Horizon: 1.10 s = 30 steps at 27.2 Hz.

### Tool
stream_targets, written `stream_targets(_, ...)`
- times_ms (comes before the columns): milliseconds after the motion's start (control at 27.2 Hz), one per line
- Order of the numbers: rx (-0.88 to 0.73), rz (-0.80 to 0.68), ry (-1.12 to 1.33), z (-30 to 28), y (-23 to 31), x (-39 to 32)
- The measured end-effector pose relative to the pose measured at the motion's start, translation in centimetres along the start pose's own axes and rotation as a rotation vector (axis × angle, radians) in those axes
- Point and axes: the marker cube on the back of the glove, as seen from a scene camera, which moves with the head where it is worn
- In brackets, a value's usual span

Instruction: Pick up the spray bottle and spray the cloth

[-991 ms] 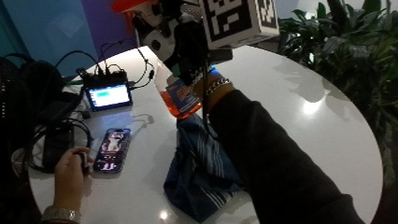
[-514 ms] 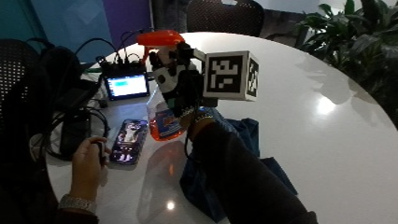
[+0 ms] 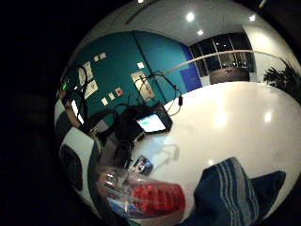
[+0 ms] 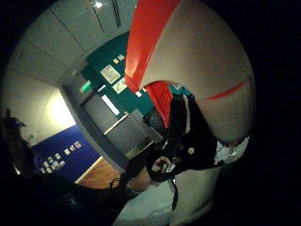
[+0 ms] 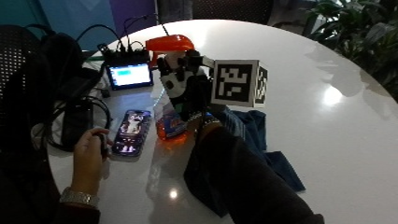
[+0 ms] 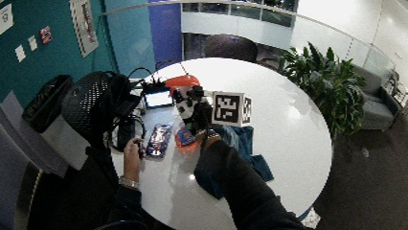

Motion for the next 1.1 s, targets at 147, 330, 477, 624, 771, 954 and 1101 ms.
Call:
stream_targets(147,0.009,-0.015,-0.001,0.1,-0.4,0.1)
stream_targets(330,-0.045,0.001,-0.001,0.5,0.3,0.9)
stream_targets(477,-0.155,0.037,0.004,0.9,2.0,1.8)
stream_targets(624,-0.265,0.041,0.050,0.7,2.7,2.3)
stream_targets(771,-0.378,-0.012,0.146,-1.1,2.6,2.7)
stream_targets(954,-0.592,-0.199,0.297,-4.3,1.9,2.4)
stream_targets(1101,-0.773,-0.367,0.367,-6.7,2.6,0.6)
